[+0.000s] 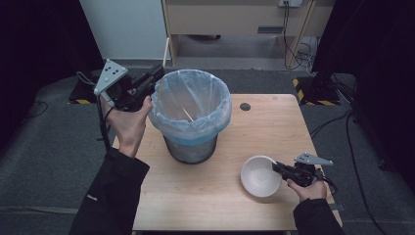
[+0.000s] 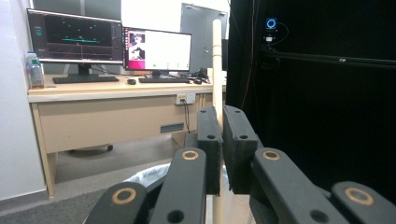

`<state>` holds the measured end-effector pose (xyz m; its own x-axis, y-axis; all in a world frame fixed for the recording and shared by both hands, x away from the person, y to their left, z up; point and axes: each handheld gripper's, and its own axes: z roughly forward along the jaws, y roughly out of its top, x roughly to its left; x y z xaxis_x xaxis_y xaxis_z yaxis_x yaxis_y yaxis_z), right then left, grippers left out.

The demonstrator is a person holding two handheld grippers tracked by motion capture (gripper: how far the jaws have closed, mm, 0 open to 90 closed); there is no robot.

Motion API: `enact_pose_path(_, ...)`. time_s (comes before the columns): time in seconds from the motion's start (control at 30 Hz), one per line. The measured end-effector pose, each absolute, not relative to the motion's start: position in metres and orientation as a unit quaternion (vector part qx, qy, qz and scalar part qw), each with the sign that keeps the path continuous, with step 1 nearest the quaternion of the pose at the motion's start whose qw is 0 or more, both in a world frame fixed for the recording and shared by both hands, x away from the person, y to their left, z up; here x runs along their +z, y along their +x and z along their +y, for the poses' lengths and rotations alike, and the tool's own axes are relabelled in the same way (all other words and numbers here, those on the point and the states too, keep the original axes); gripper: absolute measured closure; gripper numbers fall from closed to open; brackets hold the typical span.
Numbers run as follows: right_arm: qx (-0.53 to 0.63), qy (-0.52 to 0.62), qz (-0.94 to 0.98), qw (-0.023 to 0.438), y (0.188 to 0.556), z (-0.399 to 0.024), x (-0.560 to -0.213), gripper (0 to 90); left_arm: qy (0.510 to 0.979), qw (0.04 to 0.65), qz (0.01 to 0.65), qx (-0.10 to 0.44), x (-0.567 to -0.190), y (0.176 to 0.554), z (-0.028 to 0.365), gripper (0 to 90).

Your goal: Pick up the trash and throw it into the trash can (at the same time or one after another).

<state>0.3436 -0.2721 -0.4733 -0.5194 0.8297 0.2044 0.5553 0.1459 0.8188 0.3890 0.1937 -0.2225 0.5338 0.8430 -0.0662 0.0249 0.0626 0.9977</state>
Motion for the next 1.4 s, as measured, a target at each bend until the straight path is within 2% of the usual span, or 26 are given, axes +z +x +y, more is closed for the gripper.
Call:
enact_pose_path(0.57,0.457,0.464,0.744,0.149,0.343,-0.271,-0.473,83.9,0.618,0.63,0.358,0.303,-0.243,0.434,0.164,85.7)
enact_pose_path(0.8,0.458,0.462,0.745,0.15,0.343,-0.27,-0.473,83.9,0.647,0.61,0.355,0.29,-0.257,0.448,0.151,85.1)
enact_pose_path(1.1,0.457,0.461,0.745,0.151,0.343,-0.27,-0.473,83.9,0.632,0.624,0.356,0.29,-0.265,0.443,0.161,68.6)
enact_pose_path(1.4,0.459,0.465,0.741,0.153,0.343,-0.271,-0.471,83.9,0.639,0.619,0.345,0.299,-0.262,0.41,0.192,48.9)
